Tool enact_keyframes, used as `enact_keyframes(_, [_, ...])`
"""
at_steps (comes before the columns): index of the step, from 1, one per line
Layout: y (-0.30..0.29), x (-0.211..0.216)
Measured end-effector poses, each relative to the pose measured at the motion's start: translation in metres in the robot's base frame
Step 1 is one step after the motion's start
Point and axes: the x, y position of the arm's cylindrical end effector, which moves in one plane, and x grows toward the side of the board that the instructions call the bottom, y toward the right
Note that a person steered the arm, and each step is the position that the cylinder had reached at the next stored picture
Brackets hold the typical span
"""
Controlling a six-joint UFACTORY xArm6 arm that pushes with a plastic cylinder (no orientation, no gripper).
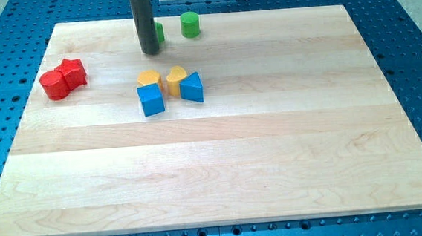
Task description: Push the blue blocks bottom left to the yellow blocks
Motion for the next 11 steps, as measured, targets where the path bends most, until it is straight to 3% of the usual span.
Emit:
enact_keyframes(3, [-0.042,-0.003])
enact_keyframes(4, [-0.002,-0.03])
enact_keyframes(5, [0.005,-0.03])
enact_keyframes(6, [-0.002,0.018])
enact_keyframes(7, [0.093,0.071])
enact_keyframes(8, [0.131,0.11])
enact_keyframes(10, [0.035,0.135])
enact_keyframes(11, [0.031,0.188])
